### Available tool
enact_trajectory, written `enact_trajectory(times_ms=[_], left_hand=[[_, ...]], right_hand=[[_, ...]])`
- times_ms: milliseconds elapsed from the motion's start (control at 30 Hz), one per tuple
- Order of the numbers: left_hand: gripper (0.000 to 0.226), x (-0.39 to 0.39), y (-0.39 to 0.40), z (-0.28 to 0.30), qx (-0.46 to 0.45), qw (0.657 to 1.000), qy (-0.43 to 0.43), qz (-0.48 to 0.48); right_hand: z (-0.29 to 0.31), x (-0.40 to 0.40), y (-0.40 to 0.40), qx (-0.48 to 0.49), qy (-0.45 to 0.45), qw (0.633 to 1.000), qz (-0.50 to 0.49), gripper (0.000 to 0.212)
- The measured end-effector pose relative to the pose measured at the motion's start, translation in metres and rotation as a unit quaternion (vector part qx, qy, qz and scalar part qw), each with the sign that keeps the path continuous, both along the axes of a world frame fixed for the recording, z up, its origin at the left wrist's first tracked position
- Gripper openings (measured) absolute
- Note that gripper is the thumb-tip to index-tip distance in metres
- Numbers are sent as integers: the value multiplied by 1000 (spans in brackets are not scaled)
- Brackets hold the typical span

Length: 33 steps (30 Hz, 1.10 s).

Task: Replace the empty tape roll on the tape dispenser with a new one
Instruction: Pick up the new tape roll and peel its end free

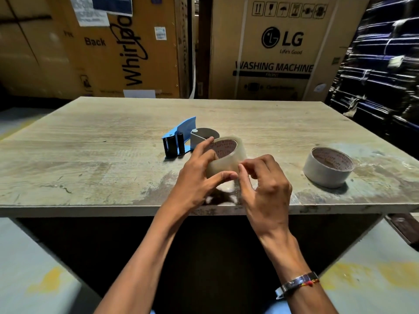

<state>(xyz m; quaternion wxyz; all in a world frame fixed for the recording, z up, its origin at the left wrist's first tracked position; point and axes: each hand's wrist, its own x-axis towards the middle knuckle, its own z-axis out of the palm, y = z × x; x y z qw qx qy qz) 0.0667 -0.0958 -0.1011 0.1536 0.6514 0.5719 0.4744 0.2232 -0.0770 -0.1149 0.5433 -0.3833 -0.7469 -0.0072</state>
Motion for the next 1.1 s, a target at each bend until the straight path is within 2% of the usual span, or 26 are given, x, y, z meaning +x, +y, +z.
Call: enact_trajectory(times_ms=[167, 233, 333, 367, 433, 567, 633, 700, 767, 833, 867, 900, 1000, 1067, 1100], left_hand=[[33, -2, -2, 2, -3, 1000, -3, -26], [31, -4, -2, 2, -8, 999, -4, -38], [29, -6, -2, 3, -21, 998, -20, -56], [29, -5, -2, 3, -26, 998, -31, -57], [40, -5, -2, 2, -29, 996, -69, -49], [55, 1, -2, 7, -28, 974, -224, 2], [61, 9, -3, 8, -42, 941, -336, 14], [53, 23, -9, 10, -42, 892, -450, -20], [50, 40, -13, 8, -37, 817, -571, -72], [52, 55, -16, 7, -49, 746, -655, -105], [52, 59, -17, 7, -58, 745, -655, -112], [49, 62, -18, 7, -69, 769, -625, -116], [38, 57, -19, 6, -57, 881, -466, -59], [44, 45, -16, 4, 4, 954, -294, 55], [48, 38, -15, 4, 43, 972, -206, 108]], right_hand=[[14, 15, 16, -138, 36, 983, 113, 6], [21, 25, 26, -238, 57, 950, 194, 9], [28, 35, 40, -366, 100, 873, 305, 9], [30, 36, 43, -377, 106, 863, 319, 9], [30, 33, 46, -360, 131, 868, 314, 8], [23, 19, 33, -324, 237, 886, 231, 14], [18, 10, 22, -327, 222, 890, 226, 17], [17, 2, 11, -298, 152, 910, 246, 33], [17, -6, 5, -254, 121, 918, 278, 42], [21, -6, 3, -232, 133, 923, 275, 32], [24, -4, 4, -221, 135, 930, 259, 22], [27, 1, 7, -213, 124, 938, 243, 16], [36, 23, 16, -210, 24, 955, 207, 17], [39, 36, 20, -197, -72, 964, 164, 20], [40, 42, 21, -195, -110, 963, 147, 21]])
